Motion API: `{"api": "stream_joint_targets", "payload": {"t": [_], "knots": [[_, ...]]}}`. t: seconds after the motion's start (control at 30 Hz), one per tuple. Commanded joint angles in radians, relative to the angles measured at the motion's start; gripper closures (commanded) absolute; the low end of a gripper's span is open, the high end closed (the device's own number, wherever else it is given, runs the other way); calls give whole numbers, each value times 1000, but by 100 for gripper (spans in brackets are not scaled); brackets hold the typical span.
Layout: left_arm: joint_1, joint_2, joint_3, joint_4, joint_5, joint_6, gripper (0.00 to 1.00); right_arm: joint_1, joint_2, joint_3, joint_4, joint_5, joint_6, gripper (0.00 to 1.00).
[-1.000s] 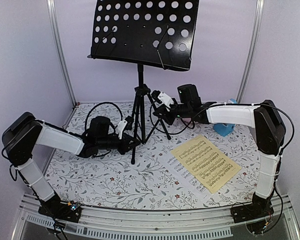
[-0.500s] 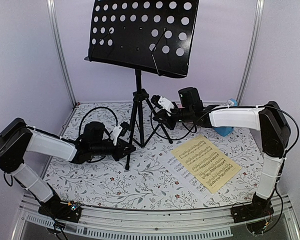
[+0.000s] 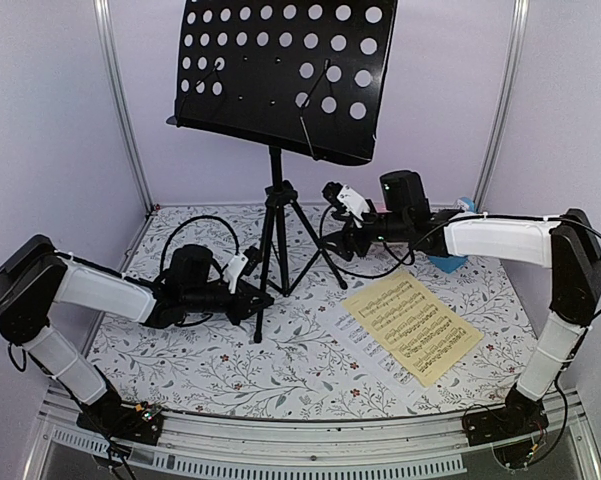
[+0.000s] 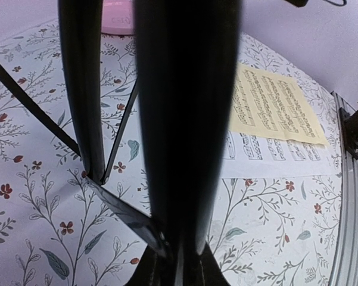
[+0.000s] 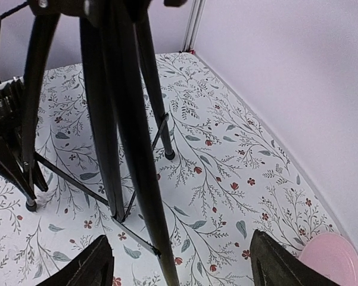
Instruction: Set up the instrument practice props
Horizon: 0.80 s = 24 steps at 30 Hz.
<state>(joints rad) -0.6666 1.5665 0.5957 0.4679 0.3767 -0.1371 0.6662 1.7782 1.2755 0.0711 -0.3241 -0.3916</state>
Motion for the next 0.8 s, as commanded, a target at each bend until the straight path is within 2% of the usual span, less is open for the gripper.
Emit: {"api": "stream_joint_targets", "payload": {"t": [0.0, 0.27, 0.6, 0.7, 0.77], "knots": [[1, 29, 23, -94, -27, -37, 100, 1, -85, -71, 6, -13, -1, 19], [0, 12, 26, -98, -31, -41, 100, -8, -58, -197, 41, -13, 0, 21], [0, 16, 31, -88, -48, -53, 100, -6, 120, -82, 101, 53, 10, 28], [1, 24, 33, -83, -51, -56, 100, -7, 175, -32, 99, 85, 1, 35], [-1, 29, 33, -79, -53, -62, 100, -6, 203, -5, 95, 132, -6, 44]]}}
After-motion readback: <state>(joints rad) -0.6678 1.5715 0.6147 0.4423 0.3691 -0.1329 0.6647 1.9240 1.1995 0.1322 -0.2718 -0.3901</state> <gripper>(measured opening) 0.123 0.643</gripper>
